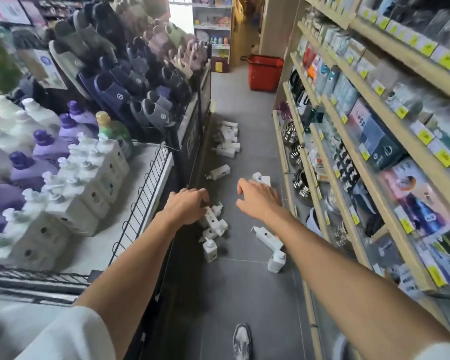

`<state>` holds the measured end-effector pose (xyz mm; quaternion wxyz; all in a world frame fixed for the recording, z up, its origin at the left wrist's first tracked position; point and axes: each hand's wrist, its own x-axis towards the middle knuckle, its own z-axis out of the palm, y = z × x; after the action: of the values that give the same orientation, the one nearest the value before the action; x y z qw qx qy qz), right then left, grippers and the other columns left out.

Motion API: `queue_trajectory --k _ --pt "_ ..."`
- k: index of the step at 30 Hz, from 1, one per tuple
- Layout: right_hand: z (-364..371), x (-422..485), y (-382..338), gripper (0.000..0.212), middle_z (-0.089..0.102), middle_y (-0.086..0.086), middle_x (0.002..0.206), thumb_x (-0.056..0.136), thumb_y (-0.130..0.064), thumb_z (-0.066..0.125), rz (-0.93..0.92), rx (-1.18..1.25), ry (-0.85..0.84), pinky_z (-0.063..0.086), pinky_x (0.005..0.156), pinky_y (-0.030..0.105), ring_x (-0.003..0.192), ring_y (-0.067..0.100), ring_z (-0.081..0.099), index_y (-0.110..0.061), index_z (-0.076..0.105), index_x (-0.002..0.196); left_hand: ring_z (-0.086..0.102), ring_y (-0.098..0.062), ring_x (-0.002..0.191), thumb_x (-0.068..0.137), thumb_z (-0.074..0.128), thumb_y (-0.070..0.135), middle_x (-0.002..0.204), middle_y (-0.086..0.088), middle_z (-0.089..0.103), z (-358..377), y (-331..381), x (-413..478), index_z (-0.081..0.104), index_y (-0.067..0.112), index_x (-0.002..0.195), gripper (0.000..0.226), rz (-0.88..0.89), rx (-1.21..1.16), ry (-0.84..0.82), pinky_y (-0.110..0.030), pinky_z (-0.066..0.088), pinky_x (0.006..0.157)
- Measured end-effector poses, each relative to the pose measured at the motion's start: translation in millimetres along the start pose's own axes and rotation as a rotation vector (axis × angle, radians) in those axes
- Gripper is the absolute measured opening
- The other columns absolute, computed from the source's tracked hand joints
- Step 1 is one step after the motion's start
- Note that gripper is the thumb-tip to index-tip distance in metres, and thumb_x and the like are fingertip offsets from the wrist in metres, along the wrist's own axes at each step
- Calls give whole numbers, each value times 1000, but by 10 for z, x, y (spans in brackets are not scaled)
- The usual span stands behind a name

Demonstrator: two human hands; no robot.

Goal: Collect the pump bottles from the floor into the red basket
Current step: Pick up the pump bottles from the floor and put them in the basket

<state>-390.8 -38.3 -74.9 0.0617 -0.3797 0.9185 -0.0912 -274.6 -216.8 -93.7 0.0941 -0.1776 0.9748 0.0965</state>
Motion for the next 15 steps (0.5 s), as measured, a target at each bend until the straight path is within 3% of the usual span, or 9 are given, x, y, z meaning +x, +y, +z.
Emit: queue_trajectory --k 15 --pt "220 1509 445 21 60 2 119 94 -28 54 -71 58 -149 39 82 40 112 32 56 -24 51 114 53 -27 120 97 58 41 123 3 61 267 -51 1213 53 33 130 35 -153 -92 -65 -46 44 97"
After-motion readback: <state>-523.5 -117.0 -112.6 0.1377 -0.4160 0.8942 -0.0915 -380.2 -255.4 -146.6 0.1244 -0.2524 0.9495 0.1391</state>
